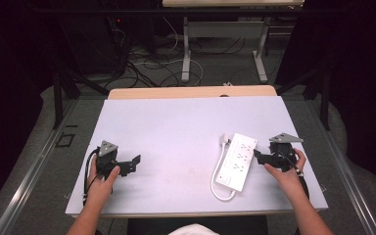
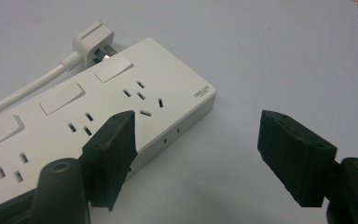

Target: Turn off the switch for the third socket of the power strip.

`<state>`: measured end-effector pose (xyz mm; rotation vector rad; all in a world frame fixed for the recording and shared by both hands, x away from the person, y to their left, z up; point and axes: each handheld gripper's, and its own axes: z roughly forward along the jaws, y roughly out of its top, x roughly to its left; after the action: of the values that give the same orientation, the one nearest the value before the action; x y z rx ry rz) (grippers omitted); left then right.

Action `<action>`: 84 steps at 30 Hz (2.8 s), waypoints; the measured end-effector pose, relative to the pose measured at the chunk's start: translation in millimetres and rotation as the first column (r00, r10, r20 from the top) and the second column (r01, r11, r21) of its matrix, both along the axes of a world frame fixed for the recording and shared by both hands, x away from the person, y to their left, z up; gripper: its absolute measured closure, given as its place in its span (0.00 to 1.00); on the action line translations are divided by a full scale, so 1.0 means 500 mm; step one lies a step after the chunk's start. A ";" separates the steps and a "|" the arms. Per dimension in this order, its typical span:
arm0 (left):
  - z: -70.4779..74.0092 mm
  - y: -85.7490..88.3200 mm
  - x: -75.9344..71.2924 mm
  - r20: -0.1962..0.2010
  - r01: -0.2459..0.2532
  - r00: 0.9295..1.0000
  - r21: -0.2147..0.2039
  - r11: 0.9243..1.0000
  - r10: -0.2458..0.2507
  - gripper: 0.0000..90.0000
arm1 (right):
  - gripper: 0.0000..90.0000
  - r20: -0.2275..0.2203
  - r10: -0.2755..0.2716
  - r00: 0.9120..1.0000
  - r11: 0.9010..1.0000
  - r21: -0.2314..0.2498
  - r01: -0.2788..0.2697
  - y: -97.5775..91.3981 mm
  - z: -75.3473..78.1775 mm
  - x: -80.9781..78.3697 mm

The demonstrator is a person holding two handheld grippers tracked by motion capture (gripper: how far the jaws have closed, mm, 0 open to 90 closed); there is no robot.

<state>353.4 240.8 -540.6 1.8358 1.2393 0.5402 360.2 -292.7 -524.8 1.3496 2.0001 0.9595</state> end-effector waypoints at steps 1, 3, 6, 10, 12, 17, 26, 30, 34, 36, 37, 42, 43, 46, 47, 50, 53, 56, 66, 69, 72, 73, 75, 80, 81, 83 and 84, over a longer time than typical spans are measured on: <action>0.000 0.000 0.000 0.000 0.000 1.000 0.000 1.000 0.000 0.01 | 0.32 -0.001 0.003 1.000 1.000 -0.002 -0.003 0.000 0.002 0.000; 0.000 0.000 0.000 0.000 0.000 1.000 0.000 1.000 0.000 0.01 | 0.33 0.000 0.010 1.000 1.000 -0.006 -0.010 0.002 0.005 -0.001; 0.000 0.000 0.000 0.000 0.000 1.000 0.001 1.000 0.000 0.01 | 0.35 0.011 0.018 1.000 1.000 -0.010 -0.018 0.005 0.010 0.000; 0.000 -0.001 -0.001 -0.002 0.001 1.000 0.001 1.000 -0.001 0.01 | 0.35 0.002 0.021 1.000 1.000 -0.018 -0.021 0.008 0.015 0.003; 0.000 -0.001 -0.001 -0.003 0.002 1.000 0.001 1.000 -0.002 0.01 | 0.36 -0.002 0.022 1.000 1.000 -0.010 -0.022 0.010 0.016 0.005; 0.000 -0.001 0.000 -0.002 0.002 1.000 0.001 1.000 -0.002 0.01 | 0.37 -0.019 0.038 0.999 0.999 -0.021 -0.038 0.014 0.016 0.010; -0.001 -0.002 0.000 -0.002 0.002 1.000 0.001 1.000 -0.002 0.01 | 0.38 -0.038 0.053 0.998 0.998 -0.017 -0.053 0.023 0.016 0.018; -0.001 -0.002 0.000 -0.002 0.003 1.000 0.001 1.000 -0.003 0.01 | 0.38 -0.053 0.069 0.996 0.998 -0.008 -0.069 0.031 0.018 0.023; -0.001 -0.002 0.000 -0.002 0.003 1.000 0.002 1.000 -0.003 0.01 | 0.38 -0.057 0.083 0.995 0.996 -0.023 -0.085 0.041 0.022 0.029; -0.001 -0.002 0.000 -0.002 0.003 1.000 0.001 1.000 -0.003 0.01 | 0.38 -0.056 0.096 0.994 0.995 -0.028 -0.097 0.046 0.024 0.032; -0.001 -0.002 0.000 -0.002 0.003 1.000 0.001 1.000 -0.003 0.01 | 0.38 -0.059 0.093 0.994 0.995 -0.028 -0.095 0.050 0.026 0.032; -0.001 -0.001 0.000 -0.002 0.002 1.000 0.001 1.000 -0.002 0.01 | 0.41 -0.057 0.127 0.990 0.991 -0.043 -0.129 0.062 0.032 0.040; -0.001 -0.001 0.000 -0.002 0.003 1.000 0.001 1.000 -0.003 0.01 | 0.42 -0.057 0.129 0.990 0.990 -0.044 -0.132 0.064 0.033 0.042; -0.001 -0.001 0.000 -0.002 0.004 1.000 0.002 1.000 -0.004 0.01 | 0.43 -0.056 0.152 0.987 0.987 -0.048 -0.154 0.071 0.037 0.045; -0.001 -0.001 0.000 -0.003 0.004 1.000 0.002 1.000 -0.004 0.01 | 0.44 -0.056 0.157 0.986 0.986 -0.045 -0.160 0.073 0.037 0.047; -0.001 -0.002 0.000 -0.003 0.004 1.000 0.002 1.000 -0.004 0.01 | 0.44 -0.064 0.158 0.985 0.986 -0.046 -0.161 0.079 0.038 0.050; -0.001 -0.001 0.000 -0.003 0.004 1.000 0.002 1.000 -0.004 0.01 | 0.44 -0.064 0.178 0.982 0.982 -0.050 -0.182 0.081 0.039 0.055; -0.001 -0.001 0.000 -0.004 0.004 1.000 0.002 1.000 -0.004 0.01 | 0.46 -0.074 0.182 0.980 0.981 -0.050 -0.186 0.084 0.041 0.059; -0.001 -0.002 0.000 -0.004 0.004 1.000 0.001 1.000 -0.004 0.01 | 0.48 -0.105 0.192 0.976 0.979 -0.054 -0.198 0.093 0.044 0.077; -0.001 -0.002 0.000 -0.005 0.005 1.000 0.001 1.000 -0.005 0.01 | 0.51 -0.115 0.198 0.973 0.977 -0.051 -0.205 0.094 0.045 0.086; -0.001 -0.002 0.000 -0.006 0.005 1.000 0.000 1.000 -0.005 0.01 | 0.54 -0.121 0.206 0.971 0.976 -0.043 -0.212 0.096 0.046 0.095; -0.001 -0.002 0.000 -0.006 0.005 1.000 0.000 1.000 -0.005 0.01 | 0.56 -0.126 0.214 0.969 0.975 -0.033 -0.219 0.097 0.047 0.098; -0.001 -0.003 0.001 -0.006 0.006 1.000 -0.001 1.000 -0.006 0.01 | 0.57 -0.126 0.217 0.968 0.975 -0.028 -0.223 0.098 0.049 0.103; -0.002 -0.002 0.001 -0.006 0.006 1.000 -0.001 1.000 -0.006 0.01 | 0.63 -0.129 0.225 0.966 0.973 -0.025 -0.230 0.103 0.053 0.116; -0.002 -0.002 0.001 -0.007 0.006 1.000 -0.001 1.000 -0.006 0.01 | 0.64 -0.131 0.226 0.965 0.972 -0.034 -0.233 0.104 0.054 0.119; -0.002 -0.002 0.001 -0.007 0.006 1.000 -0.001 1.000 -0.006 0.01 | 0.66 -0.140 0.225 0.964 0.972 -0.036 -0.232 0.107 0.055 0.124; -0.002 -0.002 0.001 -0.007 0.006 1.000 -0.001 1.000 -0.006 0.01 | 0.67 -0.147 0.227 0.963 0.971 -0.037 -0.235 0.108 0.056 0.126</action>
<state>353.7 239.5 -541.4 1.8413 1.2374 0.5300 423.3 -238.7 -496.8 1.2032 2.3152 0.9246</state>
